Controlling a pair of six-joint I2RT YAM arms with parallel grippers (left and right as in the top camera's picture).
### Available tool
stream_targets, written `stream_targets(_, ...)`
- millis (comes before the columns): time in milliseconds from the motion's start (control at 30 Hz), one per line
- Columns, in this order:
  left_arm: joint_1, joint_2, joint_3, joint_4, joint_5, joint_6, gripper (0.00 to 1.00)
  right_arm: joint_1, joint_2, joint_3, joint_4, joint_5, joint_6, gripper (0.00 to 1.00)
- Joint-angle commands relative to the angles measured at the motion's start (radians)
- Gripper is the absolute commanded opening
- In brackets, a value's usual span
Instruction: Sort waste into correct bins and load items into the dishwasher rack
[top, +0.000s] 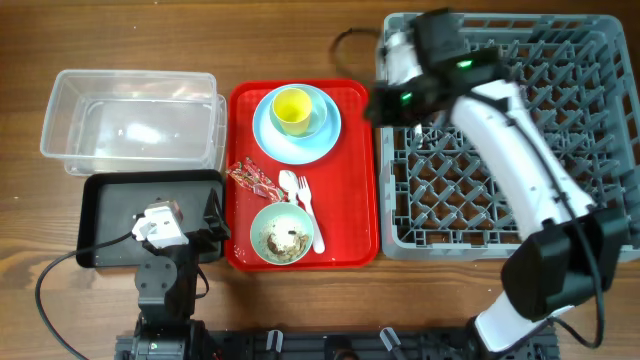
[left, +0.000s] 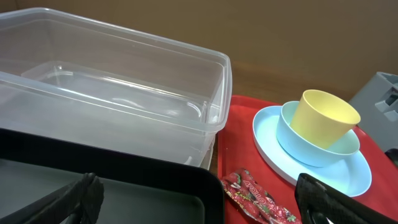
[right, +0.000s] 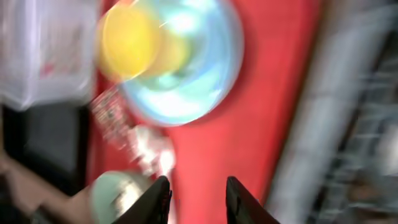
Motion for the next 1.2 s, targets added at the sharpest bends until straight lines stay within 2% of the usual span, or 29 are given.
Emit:
stream_targets(0, -0.001, -0.005, -0.003, -0.001, -0.017, 0.016, 1.00, 0.163, -0.014, -0.058, -0.022, 0.080, 0.169, 0.24)
stream_targets(133, -0.001, -0.005, -0.003, -0.001, -0.017, 0.016, 1.00, 0.335, -0.013, -0.143, -0.018, 0.235, 0.269, 0.17)
stream_targets(200, -0.001, -0.005, -0.003, -0.001, -0.017, 0.016, 1.00, 0.405, -0.013, -0.170, -0.036, 0.325, 0.299, 0.04)
stream_targets(267, -0.001, -0.005, -0.003, -0.001, -0.017, 0.016, 1.00, 0.460, -0.013, -0.195, -0.058, 0.384, 0.331, 0.04)
stream_targets(433, -0.001, -0.005, -0.003, -0.001, -0.017, 0.016, 1.00, 0.555, -0.013, -0.320, -0.059, 0.389, 0.395, 0.04)
stream_targets(700, -0.001, -0.005, -0.003, -0.001, -0.017, 0.016, 1.00, 0.579, -0.013, -0.389, 0.037, 0.194, 0.393, 0.06)
stream_targets(833, -0.001, -0.005, -0.003, -0.001, -0.017, 0.016, 1.00, 0.579, -0.013, -0.390, 0.047, 0.191, 0.450, 0.06)
stream_targets(1167, -0.001, -0.005, -0.003, -0.001, -0.017, 0.016, 1.00, 0.579, -0.013, -0.391, 0.123, 0.154, 0.452, 0.11)
